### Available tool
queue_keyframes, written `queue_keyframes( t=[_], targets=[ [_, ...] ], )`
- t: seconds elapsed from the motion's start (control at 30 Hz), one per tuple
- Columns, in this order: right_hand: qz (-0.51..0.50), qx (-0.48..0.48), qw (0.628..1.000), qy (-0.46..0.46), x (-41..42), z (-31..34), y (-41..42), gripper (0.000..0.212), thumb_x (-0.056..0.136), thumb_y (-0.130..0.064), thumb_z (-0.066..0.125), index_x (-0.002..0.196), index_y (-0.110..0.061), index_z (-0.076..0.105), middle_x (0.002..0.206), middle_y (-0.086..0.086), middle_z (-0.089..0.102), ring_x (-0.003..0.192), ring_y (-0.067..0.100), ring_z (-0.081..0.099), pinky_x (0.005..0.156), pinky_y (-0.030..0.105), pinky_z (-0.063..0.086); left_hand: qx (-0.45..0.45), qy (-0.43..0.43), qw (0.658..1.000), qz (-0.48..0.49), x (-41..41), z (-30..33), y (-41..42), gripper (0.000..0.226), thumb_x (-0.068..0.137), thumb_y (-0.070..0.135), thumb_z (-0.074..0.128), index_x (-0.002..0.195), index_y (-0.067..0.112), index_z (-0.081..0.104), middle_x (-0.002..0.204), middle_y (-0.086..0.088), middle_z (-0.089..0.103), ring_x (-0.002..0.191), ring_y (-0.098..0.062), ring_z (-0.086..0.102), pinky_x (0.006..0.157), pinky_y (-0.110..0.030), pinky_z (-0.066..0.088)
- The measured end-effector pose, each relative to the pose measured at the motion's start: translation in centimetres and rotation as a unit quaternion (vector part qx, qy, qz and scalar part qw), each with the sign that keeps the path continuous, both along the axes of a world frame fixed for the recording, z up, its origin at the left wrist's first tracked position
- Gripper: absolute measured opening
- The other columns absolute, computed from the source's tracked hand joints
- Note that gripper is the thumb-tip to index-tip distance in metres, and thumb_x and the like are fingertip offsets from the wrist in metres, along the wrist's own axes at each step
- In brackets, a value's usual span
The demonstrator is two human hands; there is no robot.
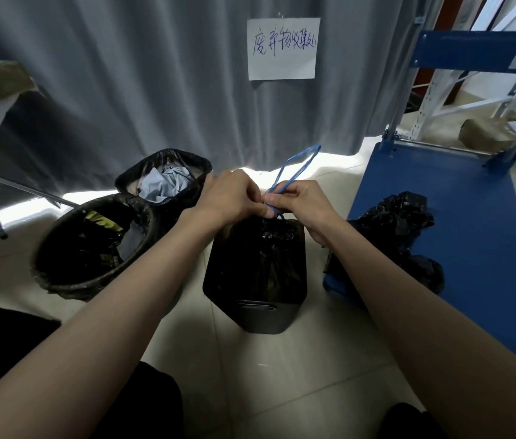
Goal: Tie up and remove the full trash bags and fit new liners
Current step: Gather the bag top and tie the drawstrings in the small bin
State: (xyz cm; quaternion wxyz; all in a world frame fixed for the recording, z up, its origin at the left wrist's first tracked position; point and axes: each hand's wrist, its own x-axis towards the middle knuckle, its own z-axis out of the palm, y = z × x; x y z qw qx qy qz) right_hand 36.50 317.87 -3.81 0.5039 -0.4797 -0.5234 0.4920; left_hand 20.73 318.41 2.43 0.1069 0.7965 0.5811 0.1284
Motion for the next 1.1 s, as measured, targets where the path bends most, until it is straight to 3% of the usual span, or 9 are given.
queue_keyframes(
  t=[0.13,0.33,0.57,0.73,0.9,1.03,1.1],
  targets=[
    [-0.004,0.003,1.000,-0.004,0.0,-0.1,0.2,0.015,0.080,-0.003,0.076,0.093,0.003,0.074,0.092,0.015,0.075,0.079,0.019,0.071,0.078,0.028,0.058,-0.006,-0.010,1.000,0.017,0.2,-0.2,0.0,0.034,0.060,0.053,0.084,0.076,0.024,0.076,0.063,0.010,0.059,0.080,-0.016,0.057,0.086,-0.035,0.036],
    [0.004,0.008,1.000,-0.008,-0.5,0.1,0.6,0.015,0.082,-0.005,0.075,0.094,0.002,0.074,0.086,0.011,0.075,0.072,0.014,0.071,0.068,0.019,0.052,0.018,-0.052,0.997,0.059,0.1,-0.9,-0.4,0.030,0.058,0.045,0.087,0.076,0.024,0.076,0.073,0.001,0.070,0.081,-0.023,0.065,0.076,-0.034,0.048],
    [0.028,-0.015,0.999,-0.032,-0.8,-0.1,0.5,0.009,0.092,-0.012,0.066,0.090,-0.009,0.074,0.077,0.011,0.072,0.061,0.014,0.064,0.052,0.019,0.044,0.117,0.029,0.991,0.051,0.0,-1.0,-1.2,0.017,0.074,0.036,0.078,0.084,0.023,0.076,0.084,-0.005,0.070,0.087,-0.027,0.062,0.077,-0.031,0.035],
    [0.018,-0.058,0.998,-0.029,-0.9,-0.2,0.5,0.021,0.097,-0.014,0.060,0.099,0.005,0.068,0.067,0.010,0.063,0.049,0.009,0.061,0.047,0.018,0.043,0.156,0.037,0.987,0.021,0.6,-1.6,-2.2,0.012,0.080,0.027,0.069,0.085,0.016,0.070,0.090,-0.006,0.066,0.087,-0.032,0.061,0.073,-0.037,0.044],
    [0.017,-0.114,0.993,-0.032,-1.3,0.0,0.5,0.028,0.098,-0.021,0.057,0.075,-0.007,0.063,0.053,0.007,0.055,0.041,0.011,0.049,0.042,0.018,0.035,0.195,0.034,0.980,-0.033,0.7,-2.0,-2.8,0.020,0.087,0.027,0.061,0.100,0.016,0.071,0.091,-0.006,0.064,0.087,-0.032,0.060,0.064,-0.034,0.037],
    [0.021,-0.142,0.989,-0.022,-1.4,0.0,0.8,0.019,0.095,-0.019,0.060,0.086,-0.002,0.063,0.055,0.008,0.049,0.043,0.014,0.042,0.044,0.022,0.031,0.207,0.079,0.974,-0.056,0.7,-2.3,-3.0,0.025,0.091,0.034,0.058,0.103,0.018,0.072,0.086,-0.004,0.060,0.084,-0.029,0.059,0.062,-0.032,0.032],
    [0.027,-0.144,0.989,-0.022,-1.4,0.0,0.9,0.019,0.094,-0.019,0.061,0.087,-0.002,0.064,0.055,0.010,0.049,0.043,0.014,0.040,0.042,0.022,0.029,0.197,0.060,0.977,-0.063,0.5,-2.3,-2.9,0.023,0.090,0.034,0.060,0.100,0.018,0.073,0.083,-0.004,0.059,0.081,-0.029,0.059,0.062,-0.033,0.035]
  ],
)
